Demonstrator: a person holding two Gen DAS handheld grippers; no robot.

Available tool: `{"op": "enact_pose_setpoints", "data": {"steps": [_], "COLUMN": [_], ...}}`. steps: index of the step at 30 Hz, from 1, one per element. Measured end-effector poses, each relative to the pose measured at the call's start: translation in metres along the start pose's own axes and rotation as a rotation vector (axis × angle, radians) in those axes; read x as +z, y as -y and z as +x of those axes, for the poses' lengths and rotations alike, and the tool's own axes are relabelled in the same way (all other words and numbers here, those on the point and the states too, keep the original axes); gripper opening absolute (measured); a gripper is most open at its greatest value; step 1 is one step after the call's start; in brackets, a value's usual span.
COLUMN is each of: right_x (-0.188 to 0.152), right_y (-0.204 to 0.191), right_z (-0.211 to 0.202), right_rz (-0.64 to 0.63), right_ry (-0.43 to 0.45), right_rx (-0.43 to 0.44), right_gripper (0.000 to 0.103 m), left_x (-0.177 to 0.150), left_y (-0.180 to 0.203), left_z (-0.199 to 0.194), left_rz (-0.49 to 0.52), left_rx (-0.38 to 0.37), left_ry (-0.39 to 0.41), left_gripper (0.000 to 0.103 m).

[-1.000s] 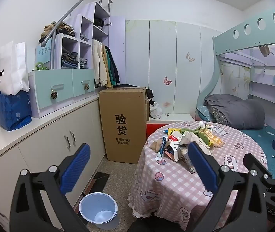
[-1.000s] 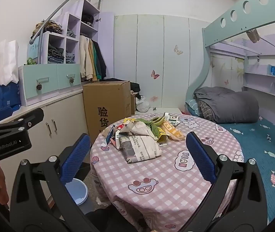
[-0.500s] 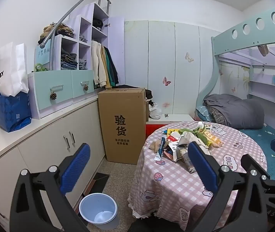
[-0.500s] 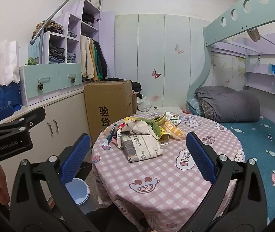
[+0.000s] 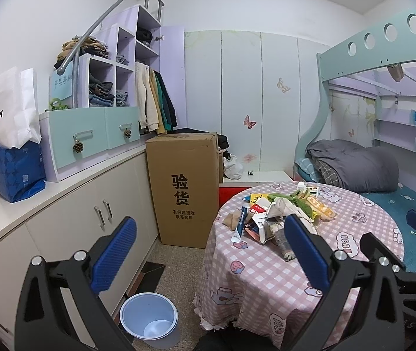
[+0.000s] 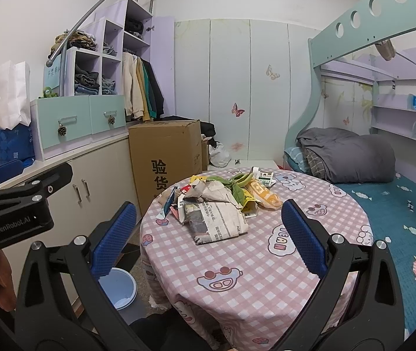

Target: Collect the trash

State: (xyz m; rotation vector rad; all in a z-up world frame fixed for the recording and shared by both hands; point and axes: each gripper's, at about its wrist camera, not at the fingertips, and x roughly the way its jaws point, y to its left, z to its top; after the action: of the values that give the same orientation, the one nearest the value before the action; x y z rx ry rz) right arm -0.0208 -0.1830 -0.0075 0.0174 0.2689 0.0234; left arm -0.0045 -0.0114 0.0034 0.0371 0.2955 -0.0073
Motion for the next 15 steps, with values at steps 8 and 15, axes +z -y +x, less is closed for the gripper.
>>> {"op": "enact_pose_setpoints", "data": {"steps": [8, 15], "right_x": [-0.0023, -0.0018], "right_y": [0.0001, 0.0012], "right_z": [0.0001, 0.0013], "right_rz": [0.005, 0.007], "right_ry": [-0.005, -0.008], "right_rx": [0.003, 0.003], "right_gripper": [0.097, 0.097], "left_x": [0.0009, 0.0005], "left_y": [0.0041, 0.0072], "left_z": [0.0061, 0.009], "left_rz": [0.009, 0.018], "left_rx": [-0.003, -0.004], "left_ry": [-0.003, -0.007], "left_gripper": [0.099, 0.099]}}
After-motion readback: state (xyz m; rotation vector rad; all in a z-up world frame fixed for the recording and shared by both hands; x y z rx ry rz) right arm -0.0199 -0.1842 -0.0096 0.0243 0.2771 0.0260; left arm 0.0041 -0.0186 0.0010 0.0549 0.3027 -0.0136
